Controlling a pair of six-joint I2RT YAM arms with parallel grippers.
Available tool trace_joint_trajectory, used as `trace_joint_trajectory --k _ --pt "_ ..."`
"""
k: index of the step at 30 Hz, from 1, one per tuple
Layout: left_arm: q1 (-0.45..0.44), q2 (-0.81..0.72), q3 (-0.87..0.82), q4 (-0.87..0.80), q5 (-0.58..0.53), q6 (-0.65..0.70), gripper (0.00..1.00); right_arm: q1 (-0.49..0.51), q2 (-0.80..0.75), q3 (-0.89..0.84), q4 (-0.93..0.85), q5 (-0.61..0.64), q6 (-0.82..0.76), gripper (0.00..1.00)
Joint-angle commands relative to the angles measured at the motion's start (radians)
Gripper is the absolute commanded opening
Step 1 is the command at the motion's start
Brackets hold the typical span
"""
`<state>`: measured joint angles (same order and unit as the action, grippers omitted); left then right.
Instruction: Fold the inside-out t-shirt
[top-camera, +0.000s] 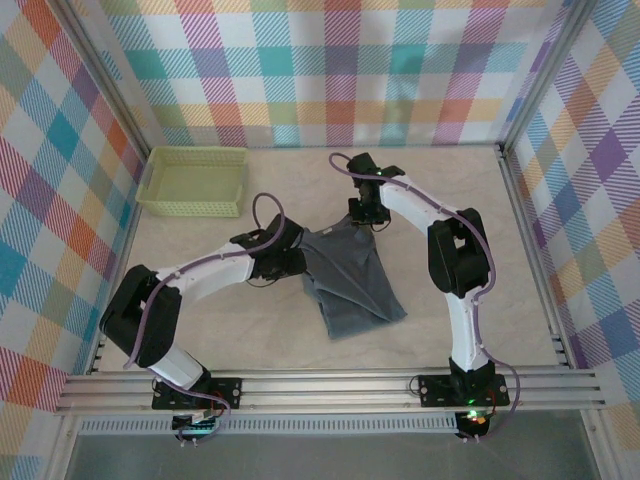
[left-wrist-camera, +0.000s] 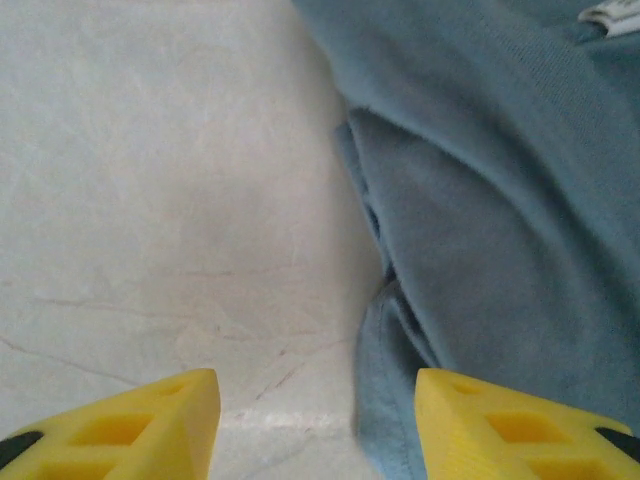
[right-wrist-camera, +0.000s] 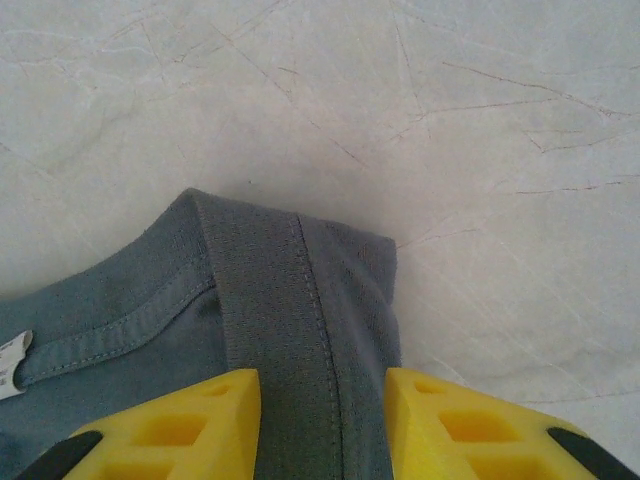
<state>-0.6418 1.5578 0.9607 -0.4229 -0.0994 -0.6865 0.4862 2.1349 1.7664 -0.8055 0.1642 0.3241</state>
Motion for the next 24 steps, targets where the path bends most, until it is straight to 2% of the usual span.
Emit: trace_joint_trajectory --k 1,8,15,24 --pt "-0.017 -0.046 -0.054 0.074 -0.024 -0.054 0.55 0.018 -0.01 -0.004 -0.025 0.009 0.003 0.38" --pt "-0.037 -0.046 -0.079 0.093 -0.019 -0.062 0.56 0.021 0.005 0.008 -0.031 0.035 0.0 0.26" --pt "-0.042 -0.033 -0.089 0.101 -0.025 -0.068 0.56 0.035 0.003 0.028 -0.046 0.031 -0.014 0.38" --pt "-0.042 -0.039 -0.091 0.093 -0.031 -0.062 0.56 0.037 0.026 0.046 -0.056 0.038 -0.014 0.38"
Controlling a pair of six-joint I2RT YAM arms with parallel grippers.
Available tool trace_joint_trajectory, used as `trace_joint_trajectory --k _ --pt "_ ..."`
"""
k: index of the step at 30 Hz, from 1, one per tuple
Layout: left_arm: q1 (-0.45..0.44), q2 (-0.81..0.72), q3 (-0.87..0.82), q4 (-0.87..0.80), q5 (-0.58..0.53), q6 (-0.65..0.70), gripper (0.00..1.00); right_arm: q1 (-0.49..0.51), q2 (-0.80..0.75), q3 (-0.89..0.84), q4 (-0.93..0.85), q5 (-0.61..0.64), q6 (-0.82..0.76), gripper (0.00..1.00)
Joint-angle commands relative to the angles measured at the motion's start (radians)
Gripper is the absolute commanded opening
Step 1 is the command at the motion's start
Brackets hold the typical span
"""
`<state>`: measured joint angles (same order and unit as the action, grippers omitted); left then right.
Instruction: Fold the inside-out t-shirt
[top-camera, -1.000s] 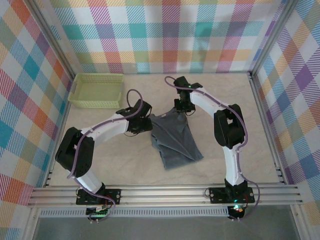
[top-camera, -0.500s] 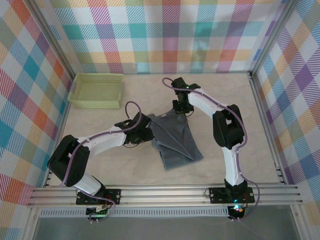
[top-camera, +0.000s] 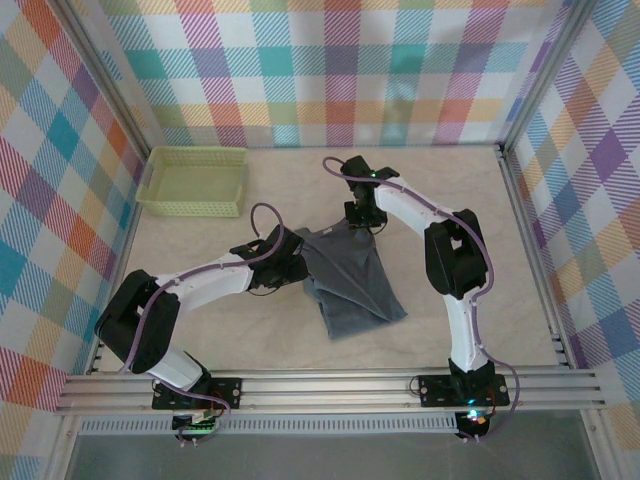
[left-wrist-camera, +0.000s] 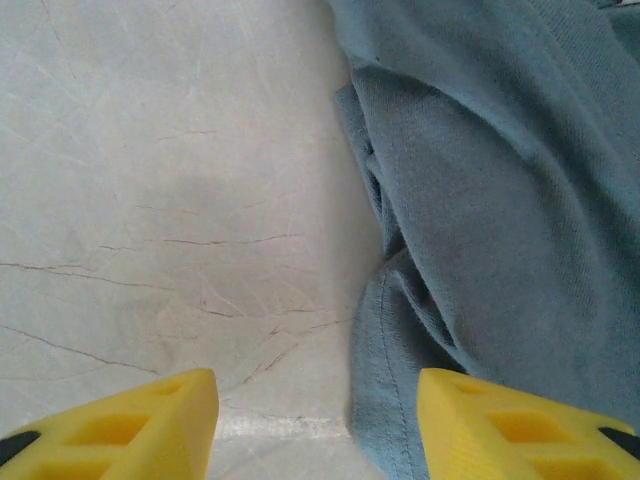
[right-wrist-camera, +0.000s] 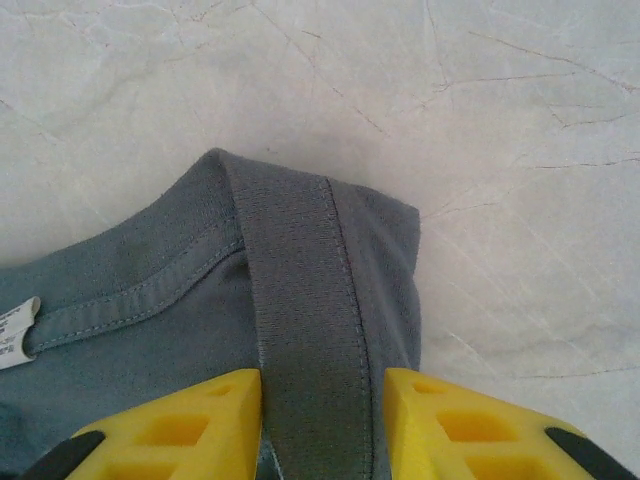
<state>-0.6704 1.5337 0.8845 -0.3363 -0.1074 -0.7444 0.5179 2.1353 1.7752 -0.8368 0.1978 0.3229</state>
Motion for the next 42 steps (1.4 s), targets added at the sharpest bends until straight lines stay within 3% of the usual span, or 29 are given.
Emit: trace_joint_trajectory --k 1,5,12,18,22,28,35,42 --pt "-0.014 -0.014 -0.014 0.006 -0.024 -0.005 0.56 0.006 0.028 0.041 -0.027 0.005 -0.014 0.37" --pt "-0.014 -0.018 -0.022 0.009 -0.023 -0.008 0.56 0.006 0.044 0.061 -0.041 0.014 -0.018 0.3" --pt "-0.013 -0.031 -0.028 0.0 -0.033 -0.006 0.56 0.006 0.07 0.085 -0.057 0.015 -0.017 0.27" --pt "-0.014 -0.021 -0.027 0.003 -0.021 -0.003 0.56 0.007 0.062 0.103 -0.066 0.059 -0.01 0.08" --pt "-0.018 -0.008 -0.034 0.021 0.003 -0.004 0.56 0.007 0.052 0.126 -0.069 0.094 -0.011 0.03" --pt "-0.056 0.001 -0.035 0.034 0.004 -0.004 0.56 0.005 0.075 0.208 -0.097 0.121 -0.025 0.04" --pt "-0.144 -0.002 -0.015 0.017 -0.036 -0.009 0.56 0.002 0.131 0.262 -0.124 0.094 -0.024 0.18" --pt "-0.314 0.068 0.051 -0.015 -0.054 -0.039 0.58 -0.015 0.153 0.254 -0.117 0.081 -0.031 0.11"
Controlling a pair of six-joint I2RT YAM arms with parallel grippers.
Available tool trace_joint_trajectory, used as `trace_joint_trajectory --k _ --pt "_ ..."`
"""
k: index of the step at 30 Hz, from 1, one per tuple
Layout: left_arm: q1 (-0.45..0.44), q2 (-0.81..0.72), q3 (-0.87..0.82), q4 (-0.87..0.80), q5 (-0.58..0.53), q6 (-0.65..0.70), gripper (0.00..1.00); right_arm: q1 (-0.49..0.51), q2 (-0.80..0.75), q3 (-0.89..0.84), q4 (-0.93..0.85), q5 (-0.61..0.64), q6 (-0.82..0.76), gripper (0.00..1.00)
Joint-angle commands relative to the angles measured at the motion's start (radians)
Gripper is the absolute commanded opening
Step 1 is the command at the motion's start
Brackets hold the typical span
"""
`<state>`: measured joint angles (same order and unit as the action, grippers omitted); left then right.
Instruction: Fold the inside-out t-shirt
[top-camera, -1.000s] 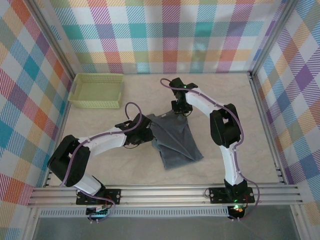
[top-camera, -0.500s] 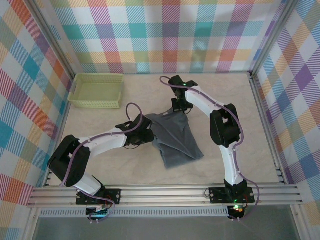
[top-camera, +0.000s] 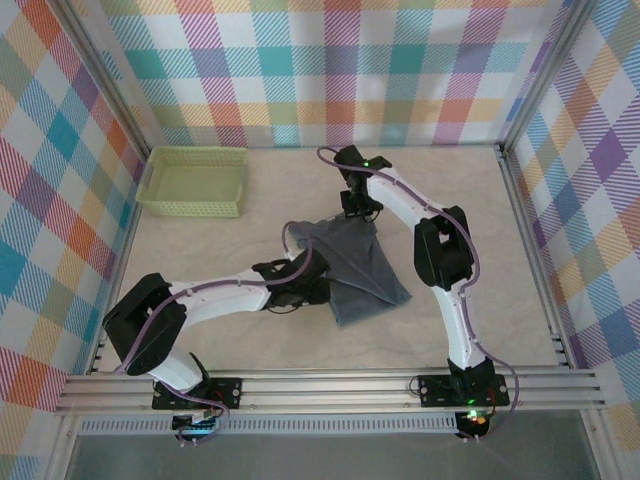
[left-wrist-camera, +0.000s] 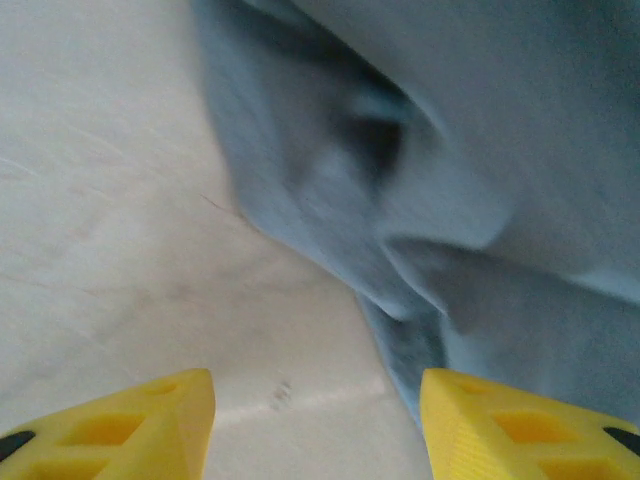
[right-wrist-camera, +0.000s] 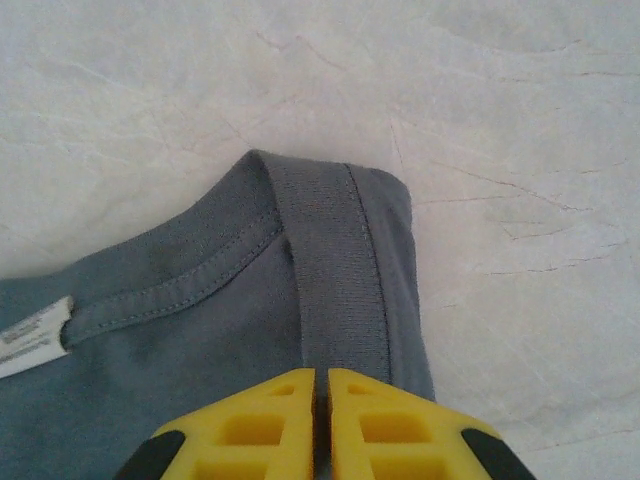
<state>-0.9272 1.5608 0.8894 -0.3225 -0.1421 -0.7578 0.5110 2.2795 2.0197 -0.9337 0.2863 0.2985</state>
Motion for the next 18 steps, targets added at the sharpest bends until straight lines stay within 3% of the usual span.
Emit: trace_joint_trajectory --k 1,11,18 --pt "-0.074 0.058 0.057 -0.034 -0.019 -0.03 0.58 -0.008 0.012 0.01 -0.021 -0.009 -0.008 0.11" --pt "-0.101 0.161 0.079 -0.059 -0.025 -0.075 0.56 -0.015 0.036 0.02 -0.028 -0.029 -0.021 0.21" --pt "-0.101 0.133 0.022 -0.079 -0.051 -0.08 0.49 -0.019 0.036 0.054 -0.045 0.021 -0.015 0.05"
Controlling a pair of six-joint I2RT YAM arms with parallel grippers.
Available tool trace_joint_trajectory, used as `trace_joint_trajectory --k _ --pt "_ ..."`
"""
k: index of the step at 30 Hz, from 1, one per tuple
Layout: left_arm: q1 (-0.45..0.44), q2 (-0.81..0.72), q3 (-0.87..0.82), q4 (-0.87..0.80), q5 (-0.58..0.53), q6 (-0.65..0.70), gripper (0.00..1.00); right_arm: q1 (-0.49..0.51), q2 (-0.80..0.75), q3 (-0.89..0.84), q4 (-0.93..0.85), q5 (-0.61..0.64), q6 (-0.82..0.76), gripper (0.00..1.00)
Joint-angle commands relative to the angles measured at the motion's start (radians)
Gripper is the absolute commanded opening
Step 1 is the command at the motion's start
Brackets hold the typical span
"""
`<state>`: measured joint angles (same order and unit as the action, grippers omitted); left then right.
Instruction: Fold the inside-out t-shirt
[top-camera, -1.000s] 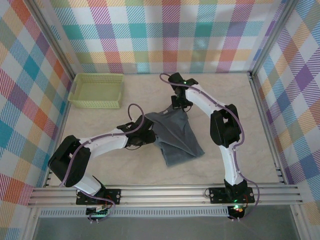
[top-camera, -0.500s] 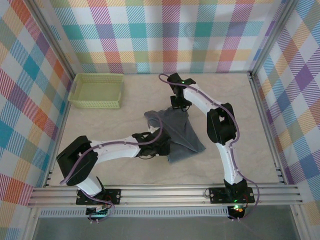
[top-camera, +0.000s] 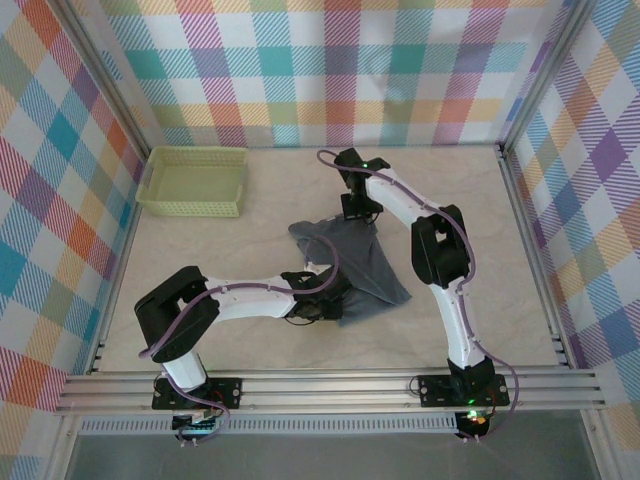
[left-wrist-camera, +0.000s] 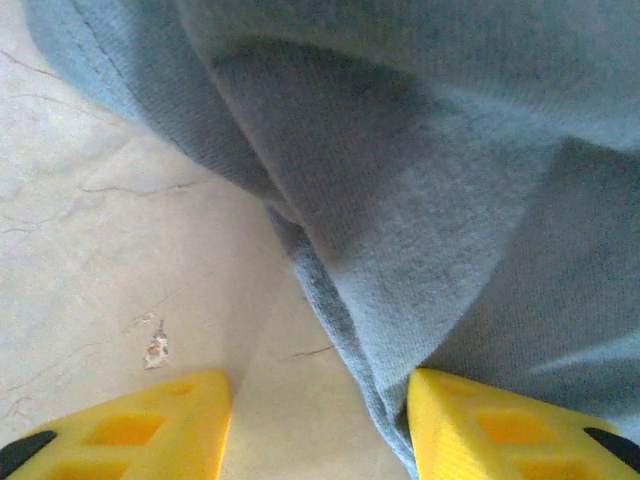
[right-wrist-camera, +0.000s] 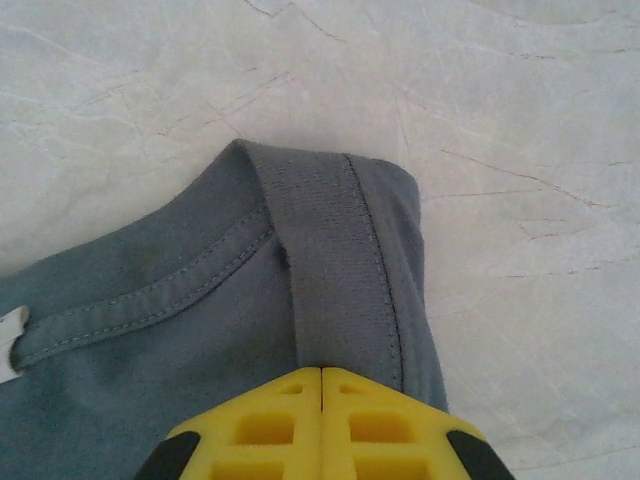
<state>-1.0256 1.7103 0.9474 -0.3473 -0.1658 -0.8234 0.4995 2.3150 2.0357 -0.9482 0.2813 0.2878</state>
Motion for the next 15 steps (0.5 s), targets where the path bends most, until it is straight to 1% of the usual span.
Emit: trace_joint_trajectory --k 1,9,15 --pt "-0.002 -0.02 -0.048 -0.055 -0.028 -0.014 0.48 -0.007 -0.004 0.041 -0.032 0.031 -0.005 0.04" --pt "-0.002 -0.056 -0.152 -0.042 -0.018 -0.011 0.47 -0.014 -0.01 0.092 -0.041 0.075 -0.004 0.04" --pt "-0.011 -0.054 -0.167 -0.031 -0.012 -0.007 0.47 -0.034 0.038 0.161 -0.067 0.094 0.001 0.05"
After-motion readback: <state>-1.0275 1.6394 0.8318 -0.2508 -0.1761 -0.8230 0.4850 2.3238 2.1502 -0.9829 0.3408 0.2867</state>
